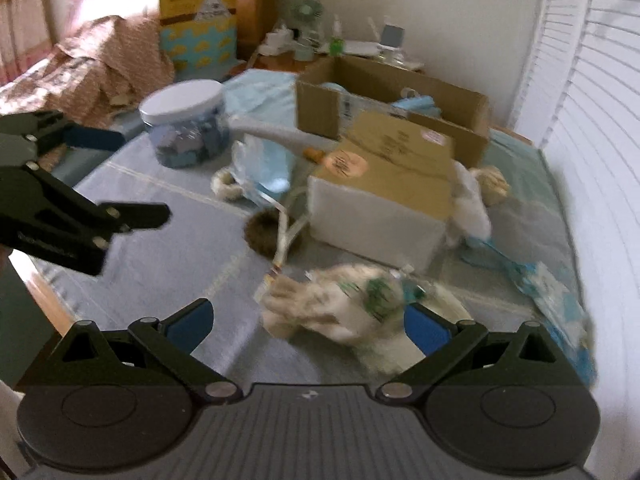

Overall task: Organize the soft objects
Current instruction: 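Bring the left tool back over the bed while the right tool moves to the cream drawstring pouch, then grasp the second blue face mask with the left tool while the right tool grasps the cream pouch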

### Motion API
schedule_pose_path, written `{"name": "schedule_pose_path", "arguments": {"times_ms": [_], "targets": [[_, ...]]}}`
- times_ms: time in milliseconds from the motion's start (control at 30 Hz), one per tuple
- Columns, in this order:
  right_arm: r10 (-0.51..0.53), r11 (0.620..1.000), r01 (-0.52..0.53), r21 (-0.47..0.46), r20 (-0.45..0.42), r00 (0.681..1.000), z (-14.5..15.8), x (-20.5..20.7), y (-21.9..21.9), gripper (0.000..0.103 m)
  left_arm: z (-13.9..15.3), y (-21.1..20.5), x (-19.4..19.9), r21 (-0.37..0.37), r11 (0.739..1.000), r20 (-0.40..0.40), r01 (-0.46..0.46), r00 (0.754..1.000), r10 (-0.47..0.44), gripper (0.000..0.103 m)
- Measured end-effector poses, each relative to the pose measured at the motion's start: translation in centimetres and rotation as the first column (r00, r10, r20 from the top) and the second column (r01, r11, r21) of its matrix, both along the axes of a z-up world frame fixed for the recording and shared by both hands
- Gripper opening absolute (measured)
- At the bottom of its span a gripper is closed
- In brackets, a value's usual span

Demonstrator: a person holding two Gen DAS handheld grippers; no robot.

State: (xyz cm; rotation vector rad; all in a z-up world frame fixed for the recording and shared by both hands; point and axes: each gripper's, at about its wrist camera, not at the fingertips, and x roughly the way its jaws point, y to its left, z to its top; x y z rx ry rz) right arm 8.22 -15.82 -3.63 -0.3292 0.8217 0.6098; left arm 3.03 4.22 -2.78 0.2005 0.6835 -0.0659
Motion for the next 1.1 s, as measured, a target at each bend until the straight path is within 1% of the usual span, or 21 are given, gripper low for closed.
{"name": "schedule_pose_path", "arguments": {"times_ms": [167,267,400,467,567,733,800,867,900,933,1000,1067,1100], "targets": [[-0.029,1.000,0.029,0.006,-0.028,0.999,-0.9,0.0,-1.1,0.103,0.0,-0.4,-0.1,-0.003,1.000,-0.005,0.015,1.000,-0.015,0.100],[-0.003,1.000,0.003,0.009,-0.026,1.000,-1.7,0.3,-0.4,0.103,-0.1,-0.3,0.0,-0.024,1.000,-0.013,0.020,1.000,-0.020,0.100],[0.022,0.999,-0.023,-0.027,-0.045,0.999,-3.3,1.3,0.9,0.103,-0.2,-0.3,0.1,-0.026,0.999,-0.018,0.023,1.000,-0.024,0.100],[0.040,0.999,-0.040,-0.010,-0.027,0.999,-3.5,1.3,0.9,0.103,-0.4,-0.1,0.4,-0.036,0.999,-0.023,0.025,0.999,-0.026,0.100],[0.062,0.998,-0.062,0.001,-0.019,0.998,-3.6,1.4,0.7,0.103,-0.7,0.1,1.3,-0.062,0.997,-0.036,0.038,0.999,-0.041,0.100],[0.066,0.998,-0.066,0.012,-0.002,0.998,-3.7,1.2,0.4,0.103,-0.8,0.0,3.4,-0.087,0.994,-0.037,0.063,0.997,-0.066,0.100],[0.067,0.998,-0.067,0.012,-0.001,0.998,-3.7,1.1,0.4,0.103,-0.4,-0.2,4.3,-0.085,0.993,-0.037,0.087,0.995,-0.090,0.100],[0.069,0.998,-0.069,0.011,-0.001,0.998,-3.7,1.1,0.3,0.103,0.2,-0.6,5.3,-0.053,0.990,-0.027,0.130,0.991,-0.131,0.100],[0.071,0.997,-0.071,0.011,-0.001,0.997,-3.6,1.1,0.3,0.103,0.5,-0.8,5.9,-0.030,0.987,-0.029,0.159,0.987,-0.160,0.100],[0.073,0.997,-0.073,0.010,-0.002,0.997,-3.6,1.0,0.3,0.103,0.7,-1.0,6.5,-0.009,0.980,-0.047,0.199,0.979,-0.199,0.100],[0.080,0.997,-0.080,0.008,-0.004,0.997,-3.6,1.1,0.3,0.103,0.9,-1.2,7.7,0.026,0.960,-0.096,0.280,0.956,-0.277,0.100],[0.085,0.996,-0.085,0.009,-0.004,0.996,-3.6,1.1,0.3,0.103,1.2,-1.4,9.1,0.054,0.932,-0.157,0.359,0.925,-0.347,0.100],[0.086,0.996,-0.086,0.009,-0.004,0.996,-3.6,1.0,0.2,0.103,1.4,-1.5,9.7,0.054,0.921,-0.187,0.385,0.910,-0.369,0.100]]}}
